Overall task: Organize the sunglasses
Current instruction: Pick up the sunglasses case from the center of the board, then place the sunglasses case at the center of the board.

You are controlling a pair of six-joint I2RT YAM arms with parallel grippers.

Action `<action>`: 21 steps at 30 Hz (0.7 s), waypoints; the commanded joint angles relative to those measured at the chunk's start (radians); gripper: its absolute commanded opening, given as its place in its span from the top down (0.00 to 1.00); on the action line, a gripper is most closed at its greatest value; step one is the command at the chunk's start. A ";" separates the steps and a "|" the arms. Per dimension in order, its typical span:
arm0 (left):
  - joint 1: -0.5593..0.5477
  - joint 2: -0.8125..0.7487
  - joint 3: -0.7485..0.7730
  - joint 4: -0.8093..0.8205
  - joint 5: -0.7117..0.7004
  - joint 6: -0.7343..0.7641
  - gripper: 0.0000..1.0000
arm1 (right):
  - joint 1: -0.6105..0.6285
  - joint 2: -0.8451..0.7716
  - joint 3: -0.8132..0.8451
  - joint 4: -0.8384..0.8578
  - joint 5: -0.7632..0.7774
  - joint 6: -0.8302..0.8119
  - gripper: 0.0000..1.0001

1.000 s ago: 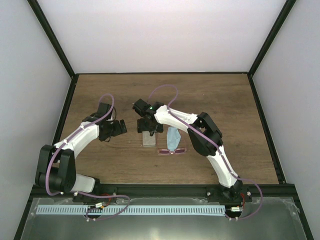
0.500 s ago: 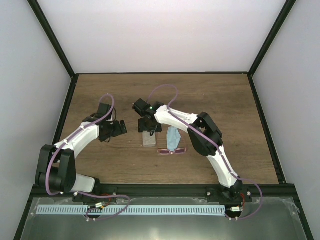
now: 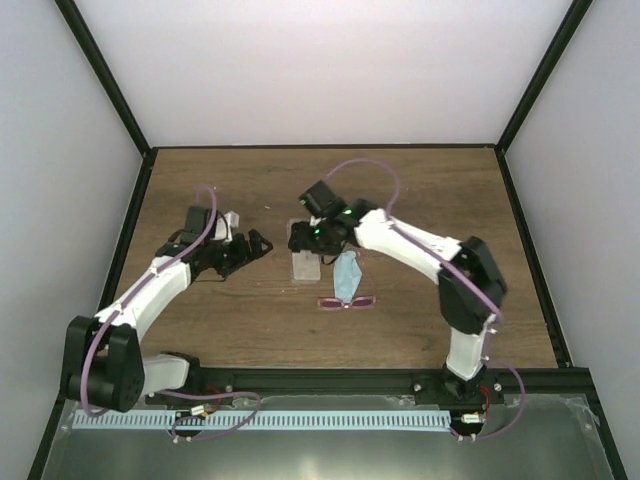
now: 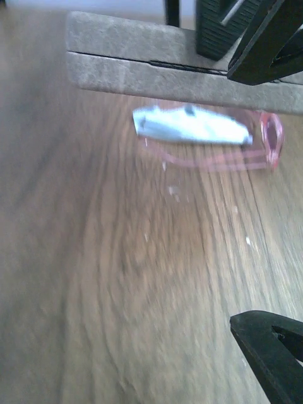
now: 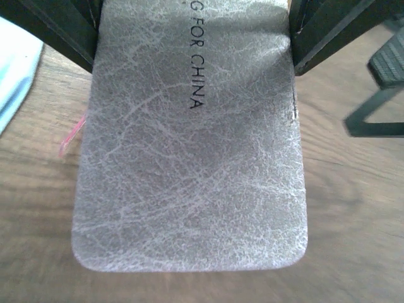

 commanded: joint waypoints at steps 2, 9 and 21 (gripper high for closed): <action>0.001 -0.079 0.044 0.173 0.229 -0.040 0.00 | -0.118 -0.199 -0.173 0.246 -0.269 -0.091 0.62; -0.041 -0.098 0.040 0.299 0.313 -0.086 0.00 | -0.221 -0.351 -0.337 0.436 -0.563 -0.083 0.63; -0.159 -0.094 -0.028 0.423 0.270 -0.156 0.00 | -0.254 -0.380 -0.328 0.540 -0.728 -0.021 0.62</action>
